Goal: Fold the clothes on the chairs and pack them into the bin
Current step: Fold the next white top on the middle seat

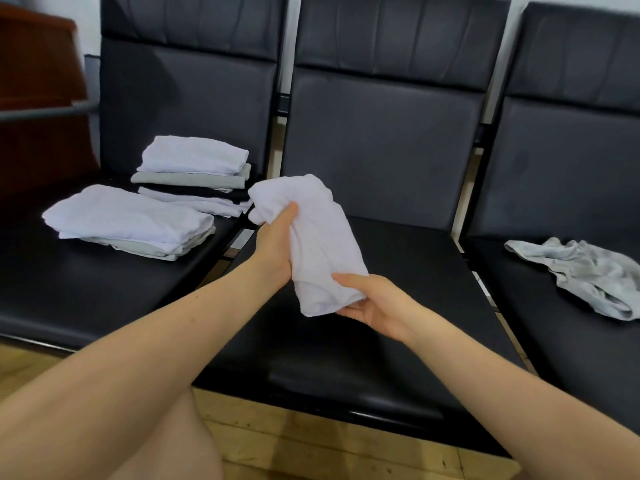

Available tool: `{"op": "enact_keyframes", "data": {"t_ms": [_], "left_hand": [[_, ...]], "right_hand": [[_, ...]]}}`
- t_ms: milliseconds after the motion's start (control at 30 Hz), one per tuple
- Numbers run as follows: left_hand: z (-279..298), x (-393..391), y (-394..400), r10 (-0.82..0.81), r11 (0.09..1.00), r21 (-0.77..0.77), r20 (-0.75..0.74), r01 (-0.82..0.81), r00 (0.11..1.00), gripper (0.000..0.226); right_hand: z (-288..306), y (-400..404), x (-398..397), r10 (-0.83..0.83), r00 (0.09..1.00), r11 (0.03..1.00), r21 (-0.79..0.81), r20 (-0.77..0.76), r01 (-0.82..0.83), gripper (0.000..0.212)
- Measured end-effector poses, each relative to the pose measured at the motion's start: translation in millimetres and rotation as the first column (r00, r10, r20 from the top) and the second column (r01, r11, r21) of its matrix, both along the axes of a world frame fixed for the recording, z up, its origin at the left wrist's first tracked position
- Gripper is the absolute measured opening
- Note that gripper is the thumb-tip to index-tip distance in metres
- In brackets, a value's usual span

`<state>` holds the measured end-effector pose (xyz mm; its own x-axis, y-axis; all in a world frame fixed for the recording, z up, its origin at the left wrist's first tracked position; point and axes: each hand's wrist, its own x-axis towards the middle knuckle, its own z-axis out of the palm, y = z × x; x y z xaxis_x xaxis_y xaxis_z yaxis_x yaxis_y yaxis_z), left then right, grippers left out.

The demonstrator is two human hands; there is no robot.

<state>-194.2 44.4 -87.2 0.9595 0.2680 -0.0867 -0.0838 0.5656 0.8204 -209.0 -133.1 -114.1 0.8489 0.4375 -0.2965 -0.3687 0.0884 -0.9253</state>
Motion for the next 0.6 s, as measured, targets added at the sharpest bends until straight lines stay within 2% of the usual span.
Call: {"op": "enact_keyframes", "data": {"t_ms": [100, 200, 300, 400, 500, 600], "left_hand": [[9.5, -2.2, 27.4, 0.115, 0.993, 0.026, 0.087, -0.117, 0.99, 0.035], [13.3, -4.1, 41.3, 0.157, 0.984, 0.065, 0.12, -0.165, 0.98, 0.02], [18.2, -4.9, 71.1, 0.253, 0.96, 0.09, 0.117, -0.263, 0.961, 0.02], [22.2, -1.7, 113.8, 0.361, 0.917, 0.142, 0.109, -0.373, 0.926, 0.033], [25.6, 1.3, 170.6, 0.453, 0.814, 0.331, 0.153, -0.477, 0.878, 0.043], [30.4, 5.1, 233.3, 0.529, 0.635, 0.523, 0.242, -0.569, 0.813, 0.047]], "right_hand": [[11.6, 17.7, 11.2, -0.144, 0.989, 0.976, 0.165, -0.017, 0.145, 0.037], [23.7, 27.6, 26.6, -0.221, 0.975, 0.948, 0.235, -0.006, 0.216, 0.034], [34.5, 65.2, 43.1, -0.251, 0.968, 0.949, 0.2, 0.016, 0.242, 0.027], [42.7, 117.8, 56.8, -0.264, 0.958, 0.962, 0.096, 0.111, 0.254, 0.027], [47.3, 174.8, 70.7, -0.212, 0.912, 0.968, -0.052, 0.351, 0.245, 0.037], [51.8, 234.8, 85.3, -0.152, 0.854, 0.971, -0.087, 0.497, 0.223, 0.038]]}}
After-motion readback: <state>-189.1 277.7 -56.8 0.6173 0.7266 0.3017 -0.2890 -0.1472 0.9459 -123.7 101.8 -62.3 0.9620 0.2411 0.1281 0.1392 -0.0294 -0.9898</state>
